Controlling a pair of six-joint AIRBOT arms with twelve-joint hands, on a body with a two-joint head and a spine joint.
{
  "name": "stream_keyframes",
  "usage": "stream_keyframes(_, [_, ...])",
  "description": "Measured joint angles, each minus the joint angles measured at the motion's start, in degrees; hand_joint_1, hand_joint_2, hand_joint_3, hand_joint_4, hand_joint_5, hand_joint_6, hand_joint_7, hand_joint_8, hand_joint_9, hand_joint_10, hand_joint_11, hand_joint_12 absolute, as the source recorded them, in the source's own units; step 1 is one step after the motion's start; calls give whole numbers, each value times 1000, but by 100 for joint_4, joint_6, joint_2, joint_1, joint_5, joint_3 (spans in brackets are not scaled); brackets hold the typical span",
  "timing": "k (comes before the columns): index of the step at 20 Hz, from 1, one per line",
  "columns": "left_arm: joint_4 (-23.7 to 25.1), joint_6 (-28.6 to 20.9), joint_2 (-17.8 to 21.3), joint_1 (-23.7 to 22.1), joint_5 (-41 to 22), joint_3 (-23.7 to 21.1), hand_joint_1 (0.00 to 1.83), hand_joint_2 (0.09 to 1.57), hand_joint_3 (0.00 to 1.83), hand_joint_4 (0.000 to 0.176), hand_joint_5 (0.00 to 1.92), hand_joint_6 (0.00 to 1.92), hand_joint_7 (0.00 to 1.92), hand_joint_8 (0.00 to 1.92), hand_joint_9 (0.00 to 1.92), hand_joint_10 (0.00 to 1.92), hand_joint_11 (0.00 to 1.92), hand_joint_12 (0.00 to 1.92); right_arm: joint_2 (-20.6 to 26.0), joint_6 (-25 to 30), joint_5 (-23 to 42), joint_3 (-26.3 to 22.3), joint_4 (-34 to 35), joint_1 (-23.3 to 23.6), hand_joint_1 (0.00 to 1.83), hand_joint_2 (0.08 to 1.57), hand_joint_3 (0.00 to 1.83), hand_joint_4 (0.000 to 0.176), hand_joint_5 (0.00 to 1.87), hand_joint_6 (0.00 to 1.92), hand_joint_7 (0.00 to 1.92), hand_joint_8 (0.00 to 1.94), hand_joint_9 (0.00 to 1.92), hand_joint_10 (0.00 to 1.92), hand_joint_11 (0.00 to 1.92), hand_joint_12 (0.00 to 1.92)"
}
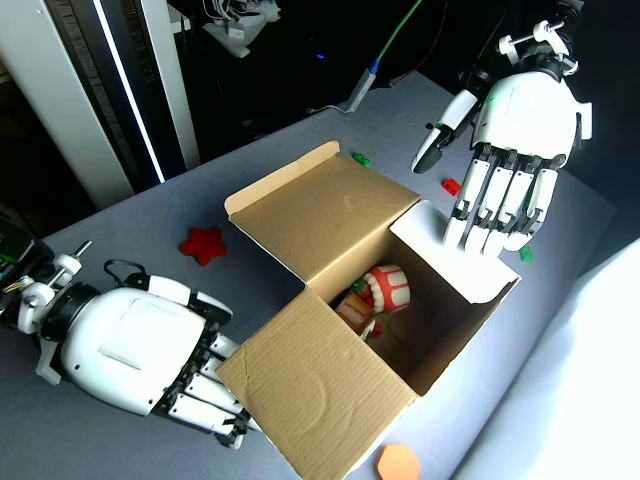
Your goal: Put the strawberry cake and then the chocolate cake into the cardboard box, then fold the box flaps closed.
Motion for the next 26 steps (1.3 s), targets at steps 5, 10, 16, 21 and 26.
stream_keyframes(5, [98,-2,-52,-90,-74,-284,35,1244,3,24,254,2,317,1,361,1,0,1086,304,13,291,-323,-227,459,0,1283,0,0,138,4,214,9,74,438,0,999])
stream_keyframes(10, [208,-4,-63,87,-66,-376,55,1248,3,20,265,5,310,0,358,0,0,1073,446,0,275,-649,-240,1128,0,1293,1,0,135,2,223,4,50,478,0,1099])
stream_keyframes(16, [164,4,-74,365,-55,-323,40,1252,2,16,269,6,314,3,365,2,0,1083,133,-269,-188,-726,-251,1360,0,1298,3,0,142,5,224,3,56,485,0,1105])
stream_keyframes(21, [238,-72,-87,101,-149,-192,54,1254,2,18,263,1,302,0,359,0,0,1076,24,-271,-260,-723,-225,1270,0,1296,1,0,150,6,222,0,61,503,0,1154])
stream_keyframes(26, [216,-136,-39,-164,-229,144,64,1244,0,24,277,2,317,2,367,2,0,1076,-2,-487,-374,-699,-234,1270,0,1314,3,0,168,10,223,1,64,500,0,1088])
